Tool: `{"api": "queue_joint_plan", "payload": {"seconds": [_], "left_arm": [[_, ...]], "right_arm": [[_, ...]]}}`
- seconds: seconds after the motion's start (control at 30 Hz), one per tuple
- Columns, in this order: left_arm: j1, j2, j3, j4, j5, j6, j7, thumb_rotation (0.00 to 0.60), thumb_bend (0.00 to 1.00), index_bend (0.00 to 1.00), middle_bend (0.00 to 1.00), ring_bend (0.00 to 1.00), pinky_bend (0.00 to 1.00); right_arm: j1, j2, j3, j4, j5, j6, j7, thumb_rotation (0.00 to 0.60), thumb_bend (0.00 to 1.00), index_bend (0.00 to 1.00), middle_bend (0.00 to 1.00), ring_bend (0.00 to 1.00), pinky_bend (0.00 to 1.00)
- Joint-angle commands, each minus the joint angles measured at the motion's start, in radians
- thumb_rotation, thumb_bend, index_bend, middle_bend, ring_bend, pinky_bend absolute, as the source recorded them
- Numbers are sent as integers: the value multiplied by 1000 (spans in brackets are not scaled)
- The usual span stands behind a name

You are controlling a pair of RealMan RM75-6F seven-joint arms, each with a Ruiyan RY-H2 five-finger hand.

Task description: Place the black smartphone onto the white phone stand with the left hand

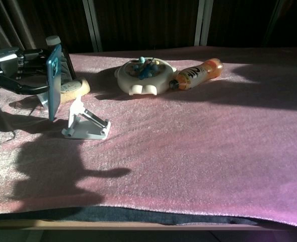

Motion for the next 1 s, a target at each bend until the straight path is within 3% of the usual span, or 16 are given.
{"api": "queue_joint_plan", "payload": {"seconds": [0.03, 1.0], "left_arm": [[-19, -40, 31, 75, 18, 39, -99, 600, 445, 825, 1000, 593, 132], [-97, -198, 140, 329, 23, 42, -246, 600, 444, 827, 1000, 586, 114]], "right_arm": [[0, 0, 2, 0, 4, -2, -2, 600, 210, 0, 0, 0, 0], [-1, 3, 7, -1, 23, -10, -4, 600, 209, 0, 0, 0, 0]]}}
